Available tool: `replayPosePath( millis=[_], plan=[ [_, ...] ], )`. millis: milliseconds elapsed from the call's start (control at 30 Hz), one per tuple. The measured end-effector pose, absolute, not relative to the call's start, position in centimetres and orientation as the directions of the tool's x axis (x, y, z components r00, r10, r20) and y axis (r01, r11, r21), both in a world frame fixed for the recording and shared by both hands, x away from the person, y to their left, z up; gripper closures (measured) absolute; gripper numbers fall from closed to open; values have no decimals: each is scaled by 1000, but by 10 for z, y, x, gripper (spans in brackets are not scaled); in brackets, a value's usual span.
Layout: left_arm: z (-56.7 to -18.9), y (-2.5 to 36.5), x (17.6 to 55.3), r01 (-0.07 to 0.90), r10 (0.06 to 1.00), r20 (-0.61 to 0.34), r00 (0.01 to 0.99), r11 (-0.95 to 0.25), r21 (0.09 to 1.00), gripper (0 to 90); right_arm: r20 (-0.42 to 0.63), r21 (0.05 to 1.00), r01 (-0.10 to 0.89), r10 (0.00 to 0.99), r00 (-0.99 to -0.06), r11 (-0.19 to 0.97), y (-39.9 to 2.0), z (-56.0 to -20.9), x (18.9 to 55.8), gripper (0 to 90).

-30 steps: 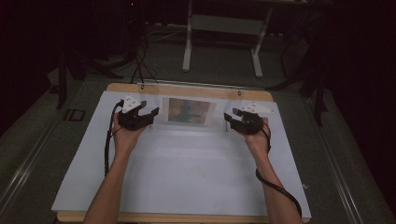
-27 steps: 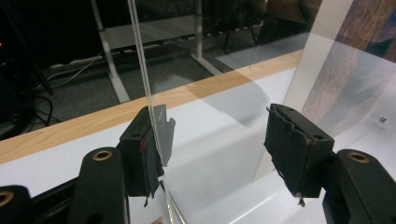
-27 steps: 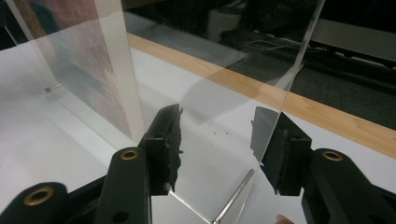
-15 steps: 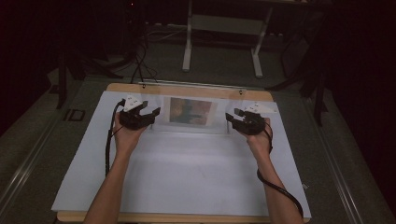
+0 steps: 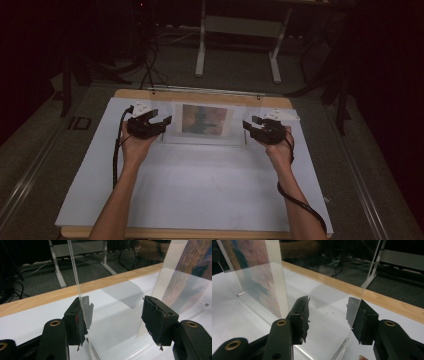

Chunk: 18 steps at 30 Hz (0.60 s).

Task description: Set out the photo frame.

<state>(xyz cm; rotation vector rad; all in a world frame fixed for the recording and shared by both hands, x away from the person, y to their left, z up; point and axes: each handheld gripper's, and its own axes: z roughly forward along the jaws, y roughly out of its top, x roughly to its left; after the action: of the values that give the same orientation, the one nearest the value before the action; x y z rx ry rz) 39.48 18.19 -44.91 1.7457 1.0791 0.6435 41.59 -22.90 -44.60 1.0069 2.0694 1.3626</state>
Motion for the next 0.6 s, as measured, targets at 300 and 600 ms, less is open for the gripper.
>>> replayPosePath(
  millis=[300, 600],
  plan=[
    [-442, 183, 391, 429, 880, -77, 469, -150, 891, 388, 24, 912, 333, 779, -626, 239, -229, -438, 411, 518],
    [-439, 180, 386, 463, 879, -96, 468, -152, 873, 389, 69, 900, 377, 781, -621, 220, -232, -437, 404, 519]
  ],
)
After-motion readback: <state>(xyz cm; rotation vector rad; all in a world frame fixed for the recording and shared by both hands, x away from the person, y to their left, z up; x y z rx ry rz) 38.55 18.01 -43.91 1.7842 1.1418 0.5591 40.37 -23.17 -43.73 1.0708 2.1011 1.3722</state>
